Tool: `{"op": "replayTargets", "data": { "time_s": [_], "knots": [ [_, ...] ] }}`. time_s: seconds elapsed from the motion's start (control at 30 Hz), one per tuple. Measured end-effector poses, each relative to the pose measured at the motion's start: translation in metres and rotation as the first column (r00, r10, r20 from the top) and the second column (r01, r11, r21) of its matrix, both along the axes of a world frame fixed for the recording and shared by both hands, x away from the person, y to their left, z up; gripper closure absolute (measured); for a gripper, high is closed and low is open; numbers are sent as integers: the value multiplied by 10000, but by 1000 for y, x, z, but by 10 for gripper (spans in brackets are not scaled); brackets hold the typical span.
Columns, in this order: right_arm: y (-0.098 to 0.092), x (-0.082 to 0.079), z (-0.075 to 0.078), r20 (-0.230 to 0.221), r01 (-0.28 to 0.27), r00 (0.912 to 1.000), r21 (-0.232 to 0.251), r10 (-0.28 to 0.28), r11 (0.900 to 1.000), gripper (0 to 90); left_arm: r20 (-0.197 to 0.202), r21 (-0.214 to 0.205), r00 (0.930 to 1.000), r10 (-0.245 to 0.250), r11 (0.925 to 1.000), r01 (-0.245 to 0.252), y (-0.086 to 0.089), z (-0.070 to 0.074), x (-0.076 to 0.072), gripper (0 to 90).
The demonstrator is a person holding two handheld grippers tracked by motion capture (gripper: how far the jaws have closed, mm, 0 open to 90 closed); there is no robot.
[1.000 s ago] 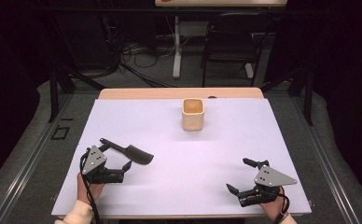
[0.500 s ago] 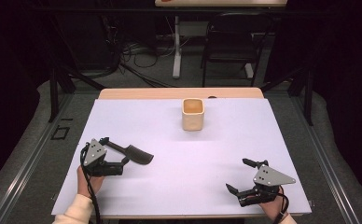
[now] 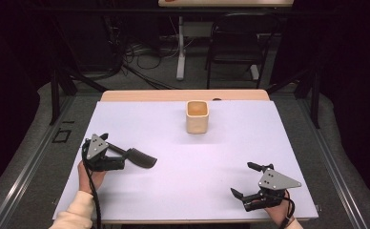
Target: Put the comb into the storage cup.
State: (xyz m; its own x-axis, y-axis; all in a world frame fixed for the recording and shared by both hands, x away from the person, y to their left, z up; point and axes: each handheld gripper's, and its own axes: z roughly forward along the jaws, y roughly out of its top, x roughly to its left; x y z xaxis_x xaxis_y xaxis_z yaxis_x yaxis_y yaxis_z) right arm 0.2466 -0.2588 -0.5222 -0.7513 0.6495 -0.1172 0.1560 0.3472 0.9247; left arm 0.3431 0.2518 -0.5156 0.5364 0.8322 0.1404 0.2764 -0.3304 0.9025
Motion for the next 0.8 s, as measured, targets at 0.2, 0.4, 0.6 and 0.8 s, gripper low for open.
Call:
{"op": "replayTargets", "data": {
  "time_s": [0.2,0.4,0.6,0.8],
  "knots": [
    [0,0,0,-3,-31,10000,-2,31,10000,0,-59,-85,9999,134,9999,-135,1,0,8,0],
    [1,1,0,-33,-22,10000,-19,22,10000,0,-46,-4,9995,301,9995,-301,1,1,18,0],
    [0,1,-1,-51,-32,10000,-7,32,10000,0,-2,133,9964,847,9963,-847,2,3,30,0],
    [0,1,-1,-54,-31,10000,-15,31,10000,0,-250,187,9932,1137,9934,-1132,7,1,40,3]
  ]
}}
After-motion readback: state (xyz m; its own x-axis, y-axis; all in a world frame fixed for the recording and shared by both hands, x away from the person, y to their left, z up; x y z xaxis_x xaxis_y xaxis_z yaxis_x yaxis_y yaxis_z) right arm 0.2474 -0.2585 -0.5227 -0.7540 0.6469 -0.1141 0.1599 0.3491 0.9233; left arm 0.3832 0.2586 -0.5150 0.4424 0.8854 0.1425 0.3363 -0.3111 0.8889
